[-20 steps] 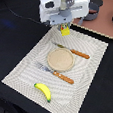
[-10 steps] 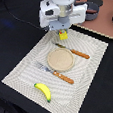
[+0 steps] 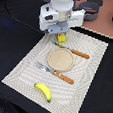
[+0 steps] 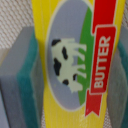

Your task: Interact with the objects in diverse but meaningful ways.

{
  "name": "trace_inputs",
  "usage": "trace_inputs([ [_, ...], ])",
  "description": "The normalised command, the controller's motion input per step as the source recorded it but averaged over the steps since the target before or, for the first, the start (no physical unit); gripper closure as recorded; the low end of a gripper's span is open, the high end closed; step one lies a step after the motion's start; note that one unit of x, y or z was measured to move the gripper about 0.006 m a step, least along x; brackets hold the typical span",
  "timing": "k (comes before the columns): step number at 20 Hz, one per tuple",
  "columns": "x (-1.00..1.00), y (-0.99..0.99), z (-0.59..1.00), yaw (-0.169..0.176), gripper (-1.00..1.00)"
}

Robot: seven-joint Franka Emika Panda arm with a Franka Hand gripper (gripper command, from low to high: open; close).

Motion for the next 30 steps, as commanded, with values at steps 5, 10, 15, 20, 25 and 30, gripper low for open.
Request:
trace_inputs([
  [5,0.31,0.29,0.26,-0.016,-1.00],
  [10,0.30,0.26,0.53,-0.043,-1.00],
  [15,0.26,0.26,0.68,-0.051,-1.00],
  [20,0.25,0.26,0.71,-0.044,-1.00],
  [25,0.34,0.30,0.94,-0.028,-1.00],
  [30,0.36,0.20,0.77,-0.010,-1.00],
])
